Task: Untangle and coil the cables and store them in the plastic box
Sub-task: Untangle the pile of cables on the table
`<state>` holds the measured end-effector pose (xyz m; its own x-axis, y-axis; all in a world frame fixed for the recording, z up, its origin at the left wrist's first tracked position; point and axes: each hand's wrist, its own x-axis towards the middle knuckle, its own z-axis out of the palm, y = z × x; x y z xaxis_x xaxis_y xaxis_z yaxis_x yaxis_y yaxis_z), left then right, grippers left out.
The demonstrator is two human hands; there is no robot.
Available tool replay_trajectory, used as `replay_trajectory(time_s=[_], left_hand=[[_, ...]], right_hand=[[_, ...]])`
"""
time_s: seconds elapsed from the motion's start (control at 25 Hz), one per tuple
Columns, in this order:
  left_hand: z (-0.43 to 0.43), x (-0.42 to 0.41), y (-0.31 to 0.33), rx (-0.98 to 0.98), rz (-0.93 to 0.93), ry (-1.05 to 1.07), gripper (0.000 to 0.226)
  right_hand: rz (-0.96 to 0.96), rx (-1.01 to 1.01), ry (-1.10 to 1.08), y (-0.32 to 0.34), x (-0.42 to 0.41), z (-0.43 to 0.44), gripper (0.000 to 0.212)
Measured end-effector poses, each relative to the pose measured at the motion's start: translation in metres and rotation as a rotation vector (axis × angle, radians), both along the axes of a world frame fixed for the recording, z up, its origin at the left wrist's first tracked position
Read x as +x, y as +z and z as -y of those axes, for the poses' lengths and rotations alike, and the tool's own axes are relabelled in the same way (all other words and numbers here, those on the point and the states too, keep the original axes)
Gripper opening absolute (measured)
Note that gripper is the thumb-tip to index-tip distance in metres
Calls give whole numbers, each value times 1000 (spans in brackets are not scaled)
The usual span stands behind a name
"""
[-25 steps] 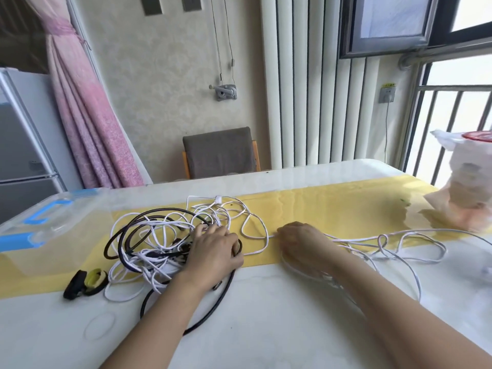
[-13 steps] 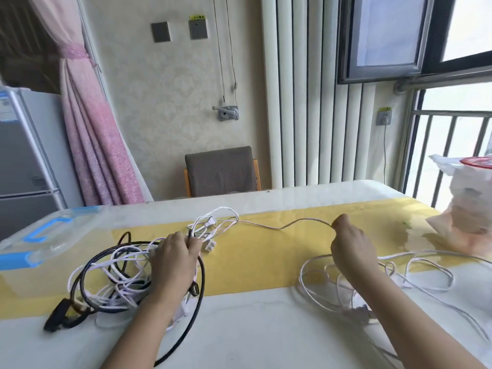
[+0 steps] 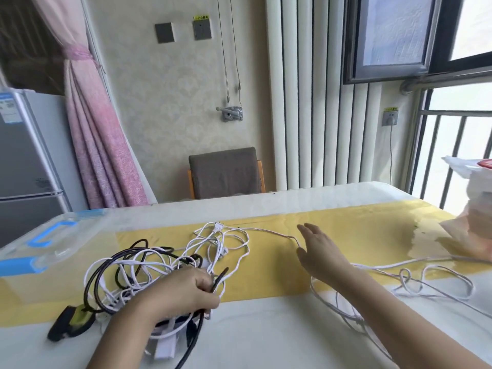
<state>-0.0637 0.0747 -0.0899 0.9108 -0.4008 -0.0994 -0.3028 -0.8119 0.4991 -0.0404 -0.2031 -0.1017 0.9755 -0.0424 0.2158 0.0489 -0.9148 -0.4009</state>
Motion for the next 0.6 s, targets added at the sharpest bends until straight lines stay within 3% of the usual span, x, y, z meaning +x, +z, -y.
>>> replay_trajectory(time_s=[0.08,0.16,0.24,0.32,0.48,0.56,0.6], left_hand=[[3,0,-3,135,69,-51,32],[5,0,-4,146,76,-25,35],[11,-3,-5,99,115,69,49],[22,-1,-10,76,293,219,55],[31,6,-19,0,490,327,30],[30,11,-27,164,498,327,29],[30,13,-29,221,515,355,27]], right_hand=[[-78,36,105,6,32,-17,60],[-159,57,138,5,63,-35,62],[-216,49,101,-6,85,-50,56],[-145,-20,-15,-24,93,-60,42],[-92,-102,-109,-28,88,-69,24],[-85,96,-132,-19,85,-64,21],[-40,306,-164,-12,82,-58,20]])
